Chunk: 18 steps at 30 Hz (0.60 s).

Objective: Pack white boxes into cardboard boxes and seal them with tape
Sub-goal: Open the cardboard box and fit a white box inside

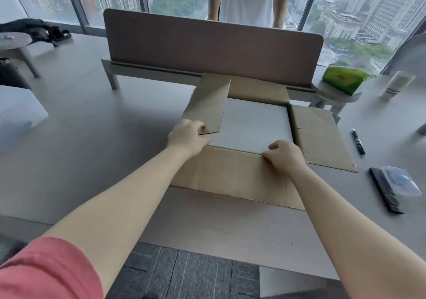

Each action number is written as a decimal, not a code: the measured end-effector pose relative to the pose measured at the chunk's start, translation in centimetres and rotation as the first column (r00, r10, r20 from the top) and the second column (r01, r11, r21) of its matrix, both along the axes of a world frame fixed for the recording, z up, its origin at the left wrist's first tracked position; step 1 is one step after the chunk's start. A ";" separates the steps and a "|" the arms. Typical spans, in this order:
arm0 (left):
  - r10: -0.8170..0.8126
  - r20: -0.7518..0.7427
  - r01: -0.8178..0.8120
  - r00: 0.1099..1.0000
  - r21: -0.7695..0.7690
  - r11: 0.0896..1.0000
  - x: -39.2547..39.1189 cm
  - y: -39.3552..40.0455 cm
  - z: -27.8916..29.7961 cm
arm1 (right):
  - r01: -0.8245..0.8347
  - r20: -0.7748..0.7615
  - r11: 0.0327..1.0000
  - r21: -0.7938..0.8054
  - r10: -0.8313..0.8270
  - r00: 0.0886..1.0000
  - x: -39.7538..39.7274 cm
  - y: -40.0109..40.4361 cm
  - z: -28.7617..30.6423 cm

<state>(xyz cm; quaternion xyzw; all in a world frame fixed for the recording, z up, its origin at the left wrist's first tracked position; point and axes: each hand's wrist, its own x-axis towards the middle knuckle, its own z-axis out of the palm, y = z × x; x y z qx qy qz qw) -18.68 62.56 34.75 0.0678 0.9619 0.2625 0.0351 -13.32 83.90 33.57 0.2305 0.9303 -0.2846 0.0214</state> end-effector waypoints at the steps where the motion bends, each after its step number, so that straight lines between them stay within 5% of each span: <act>1: -0.058 0.020 0.060 0.998 -0.062 0.996 0.2 0.9 0.0 | 0.022 -0.004 1.000 0.013 -0.022 1.000 0.4 0.3 0.0; 7: -0.268 0.146 0.292 0.952 -0.180 0.939 0.7 4.9 -0.9 | 0.223 -0.086 0.972 0.078 -0.216 0.973 3.2 2.1 0.0; 13: -0.299 0.174 0.341 0.938 -0.318 0.885 0.8 5.9 -1.3 | 0.395 0.056 0.838 -0.378 -0.405 0.913 5.4 3.4 -0.1; 18: -0.315 0.188 0.361 0.930 -0.317 0.877 1.1 5.4 -1.2 | 0.345 -0.116 0.747 -0.568 -0.487 0.865 5.8 2.9 -1.4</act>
